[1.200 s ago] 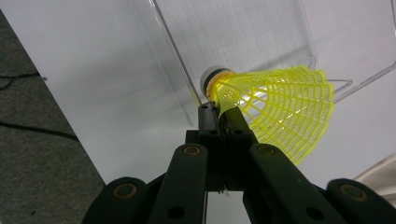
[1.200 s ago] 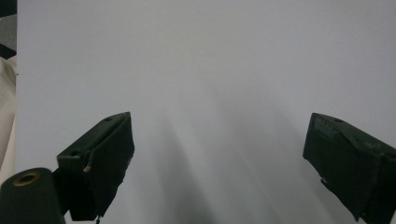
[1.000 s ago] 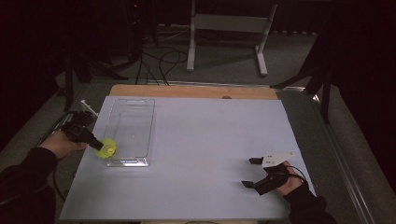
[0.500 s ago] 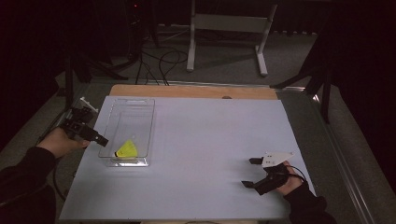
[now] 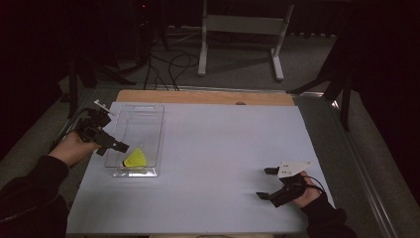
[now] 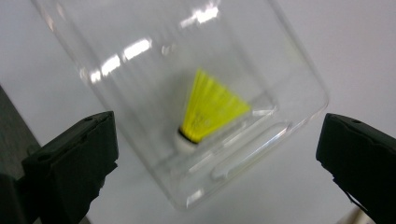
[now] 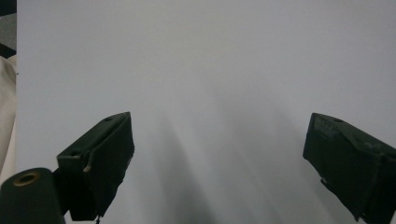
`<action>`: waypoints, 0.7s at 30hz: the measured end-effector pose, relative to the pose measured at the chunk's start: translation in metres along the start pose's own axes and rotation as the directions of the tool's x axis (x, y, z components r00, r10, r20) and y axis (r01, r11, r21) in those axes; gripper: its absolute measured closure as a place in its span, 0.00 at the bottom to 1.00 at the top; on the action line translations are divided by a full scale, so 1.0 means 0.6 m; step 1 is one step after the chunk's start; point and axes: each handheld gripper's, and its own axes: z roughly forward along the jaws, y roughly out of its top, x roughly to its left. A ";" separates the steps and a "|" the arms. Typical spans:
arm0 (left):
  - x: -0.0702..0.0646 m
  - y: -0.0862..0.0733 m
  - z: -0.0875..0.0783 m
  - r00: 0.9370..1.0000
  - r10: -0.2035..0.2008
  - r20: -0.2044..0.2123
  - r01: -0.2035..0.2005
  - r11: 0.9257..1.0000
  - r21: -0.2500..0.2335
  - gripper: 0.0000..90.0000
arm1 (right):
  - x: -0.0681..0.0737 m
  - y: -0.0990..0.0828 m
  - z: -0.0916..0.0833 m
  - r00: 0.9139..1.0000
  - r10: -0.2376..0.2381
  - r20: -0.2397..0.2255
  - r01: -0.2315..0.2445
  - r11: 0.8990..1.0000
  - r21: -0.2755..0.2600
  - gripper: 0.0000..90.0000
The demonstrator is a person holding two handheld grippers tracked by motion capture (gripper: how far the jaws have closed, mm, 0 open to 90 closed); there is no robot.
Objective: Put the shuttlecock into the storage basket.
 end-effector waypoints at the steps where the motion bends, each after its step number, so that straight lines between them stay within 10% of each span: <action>1: -0.004 0.002 0.001 1.000 0.009 0.008 -0.009 1.000 -0.010 0.00 | 0.000 0.000 0.000 1.000 0.001 0.000 -0.001 1.000 -0.001 0.10; 9: -0.035 0.021 0.010 0.993 0.110 0.037 -0.106 0.989 -0.099 0.00 | 0.000 -0.001 0.001 1.000 0.002 0.001 -0.002 1.000 0.000 0.10; 21: -0.086 0.041 0.022 0.959 0.282 0.036 -0.266 0.935 -0.235 0.00 | -0.002 -0.003 0.001 1.000 0.010 0.005 -0.010 1.000 0.004 0.10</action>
